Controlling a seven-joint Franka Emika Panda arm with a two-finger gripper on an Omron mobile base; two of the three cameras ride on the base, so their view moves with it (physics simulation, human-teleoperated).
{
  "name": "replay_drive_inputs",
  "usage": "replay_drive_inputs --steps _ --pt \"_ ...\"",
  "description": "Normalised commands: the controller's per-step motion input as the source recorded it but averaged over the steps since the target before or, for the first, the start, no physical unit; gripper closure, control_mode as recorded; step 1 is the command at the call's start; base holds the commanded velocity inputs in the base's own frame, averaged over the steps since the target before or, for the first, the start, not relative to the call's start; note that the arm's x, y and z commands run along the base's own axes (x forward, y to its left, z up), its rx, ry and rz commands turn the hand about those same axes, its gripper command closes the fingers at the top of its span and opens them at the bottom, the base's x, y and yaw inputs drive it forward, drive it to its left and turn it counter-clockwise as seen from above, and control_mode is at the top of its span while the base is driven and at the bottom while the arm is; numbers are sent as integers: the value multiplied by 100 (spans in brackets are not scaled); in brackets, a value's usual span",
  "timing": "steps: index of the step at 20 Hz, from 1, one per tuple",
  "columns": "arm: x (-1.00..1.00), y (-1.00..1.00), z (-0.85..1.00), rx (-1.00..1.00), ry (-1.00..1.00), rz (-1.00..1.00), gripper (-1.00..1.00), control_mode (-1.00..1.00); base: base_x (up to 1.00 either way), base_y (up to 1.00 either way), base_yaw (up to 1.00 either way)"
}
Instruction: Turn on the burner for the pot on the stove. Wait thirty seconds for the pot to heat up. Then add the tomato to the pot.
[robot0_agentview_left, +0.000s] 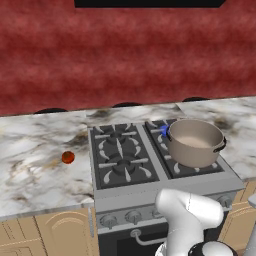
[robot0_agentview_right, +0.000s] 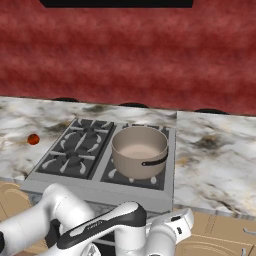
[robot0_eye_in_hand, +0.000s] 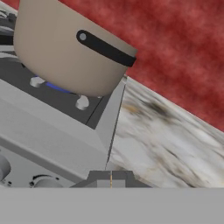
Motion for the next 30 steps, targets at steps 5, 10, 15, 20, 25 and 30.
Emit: replay_drive_inputs --steps 5,10,15,20,25,30 --pt "0 0 0 0 0 0 100 -100 0 0 0" --pt "0 0 0 0 0 0 100 -100 0 0 0" --pt "0 0 0 0 0 0 100 -100 0 0 0" --pt "0 0 0 0 0 0 100 -100 0 0 0" --pt "0 0 0 0 0 0 100 -100 0 0 0" --pt "0 0 0 0 0 0 100 -100 0 0 0"
